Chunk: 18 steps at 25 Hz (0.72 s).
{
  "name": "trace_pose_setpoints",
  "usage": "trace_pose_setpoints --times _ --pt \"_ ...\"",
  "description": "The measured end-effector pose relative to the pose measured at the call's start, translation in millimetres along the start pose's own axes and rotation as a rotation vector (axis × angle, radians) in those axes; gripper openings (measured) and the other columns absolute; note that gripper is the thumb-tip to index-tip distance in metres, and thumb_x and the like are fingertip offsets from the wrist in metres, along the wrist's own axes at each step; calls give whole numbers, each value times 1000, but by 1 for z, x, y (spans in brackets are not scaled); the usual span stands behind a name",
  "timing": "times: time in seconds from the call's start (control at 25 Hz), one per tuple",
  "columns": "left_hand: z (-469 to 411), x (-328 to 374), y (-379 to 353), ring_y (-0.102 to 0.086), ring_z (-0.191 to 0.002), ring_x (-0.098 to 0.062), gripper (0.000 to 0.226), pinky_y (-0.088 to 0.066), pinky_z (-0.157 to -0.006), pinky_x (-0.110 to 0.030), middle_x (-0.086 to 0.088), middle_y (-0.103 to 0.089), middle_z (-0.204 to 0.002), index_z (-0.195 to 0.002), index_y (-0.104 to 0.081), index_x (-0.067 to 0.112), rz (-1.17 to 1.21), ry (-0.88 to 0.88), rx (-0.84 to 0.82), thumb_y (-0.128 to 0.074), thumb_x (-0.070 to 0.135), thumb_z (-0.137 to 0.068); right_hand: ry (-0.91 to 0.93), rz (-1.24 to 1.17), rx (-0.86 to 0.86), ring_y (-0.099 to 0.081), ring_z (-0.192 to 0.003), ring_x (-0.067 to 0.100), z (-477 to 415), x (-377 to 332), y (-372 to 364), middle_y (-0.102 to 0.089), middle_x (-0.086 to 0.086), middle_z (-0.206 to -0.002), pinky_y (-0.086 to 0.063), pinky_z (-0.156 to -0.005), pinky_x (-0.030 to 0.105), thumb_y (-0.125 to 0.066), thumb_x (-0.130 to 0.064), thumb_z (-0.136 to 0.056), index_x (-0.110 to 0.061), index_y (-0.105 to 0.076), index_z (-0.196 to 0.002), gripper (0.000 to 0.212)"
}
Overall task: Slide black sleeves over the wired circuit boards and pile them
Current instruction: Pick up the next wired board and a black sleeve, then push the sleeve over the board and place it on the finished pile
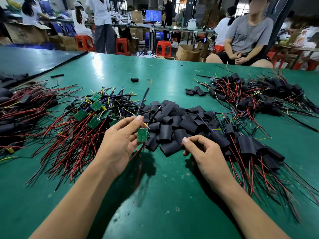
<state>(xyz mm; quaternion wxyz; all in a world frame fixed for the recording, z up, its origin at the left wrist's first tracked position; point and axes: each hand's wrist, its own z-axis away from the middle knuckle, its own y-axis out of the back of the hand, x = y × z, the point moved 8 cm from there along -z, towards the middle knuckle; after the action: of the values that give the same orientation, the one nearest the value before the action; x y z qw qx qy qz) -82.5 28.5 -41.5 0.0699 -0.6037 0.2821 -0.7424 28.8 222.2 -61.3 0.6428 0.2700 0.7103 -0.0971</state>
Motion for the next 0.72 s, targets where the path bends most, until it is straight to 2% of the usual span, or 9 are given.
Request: trace_pose_setpoints --times 0.12,0.2,0.28,0.32,0.36,0.44,0.52,0.64,0.72 --pt "3 -2 -9 -62 -60 -13 11 -55 -54 -23 -2 -70 -73 -79 -63 19 69 5 -57 -72 18 -74 25 -94 -103 -53 -57 1 3 -9 -9 -70 -4 -73 -41 -55 15 -78 -37 -84 -24 -73 -86 14" --pt "5 -5 -9 -61 -61 -15 12 -54 -52 -25 -2 -68 -74 -71 -64 21 3 -42 -47 -76 20 -71 21 -145 -249 -57 -60 0 10 -14 -25 -72 -6 -79 -43 -56 12 -81 -43 -76 -28 -75 -95 26" --pt "9 -8 -10 -63 -61 -18 17 -54 -50 -25 -7 -66 -74 -77 -63 13 -171 -126 -32 -78 20 -75 -3 -108 -320 -60 -63 3 15 -11 -35 -72 -8 -84 -47 -60 15 -81 -49 -70 -35 -74 -103 37" --pt "10 -9 -11 -63 -60 -18 19 -53 -49 -26 -10 -66 -73 -80 -62 9 -276 -174 -21 -78 19 -79 -5 -71 -316 -62 -67 6 15 -9 -36 -73 -7 -86 -49 -64 19 -81 -47 -71 -36 -74 -104 36" --pt "11 -10 -11 -63 -58 -19 20 -53 -48 -26 -10 -66 -71 -83 -62 5 -348 -204 -8 -78 18 -81 1 -41 -296 -64 -71 7 14 -9 -34 -74 -6 -86 -51 -67 22 -81 -42 -75 -36 -74 -103 29" --pt "10 -14 -11 -64 -57 -20 23 -53 -48 -27 -7 -67 -69 -87 -62 1 -387 -190 -23 -79 16 -82 11 -43 -253 -67 -73 6 10 -8 -27 -75 -3 -79 -50 -69 19 -76 -24 -87 -31 -76 -97 12" --pt "9 -18 -15 -65 -60 -21 31 -53 -51 -28 -9 -68 -72 -94 -57 -5 -366 -124 -119 -80 11 -79 -3 -79 -232 -65 -67 3 7 -6 -21 -73 -2 -71 -47 -64 13 -71 -15 -91 -26 -77 -92 13" --pt "11 -20 -20 -64 -58 -23 35 -53 -51 -29 -7 -67 -69 -109 -60 5 -391 -81 -251 -78 4 -79 -77 -164 -273 -59 -60 1 6 -1 -23 -70 0 -67 -44 -53 12 -70 -16 -91 -23 -78 -91 11" --pt "13 -14 -21 -64 -58 -20 33 -52 -51 -27 -6 -65 -67 -110 -67 16 -493 -151 -246 -78 5 -81 -104 -174 -278 -61 -63 3 6 3 -24 -72 -1 -72 -46 -57 13 -71 -19 -91 -24 -79 -91 9"
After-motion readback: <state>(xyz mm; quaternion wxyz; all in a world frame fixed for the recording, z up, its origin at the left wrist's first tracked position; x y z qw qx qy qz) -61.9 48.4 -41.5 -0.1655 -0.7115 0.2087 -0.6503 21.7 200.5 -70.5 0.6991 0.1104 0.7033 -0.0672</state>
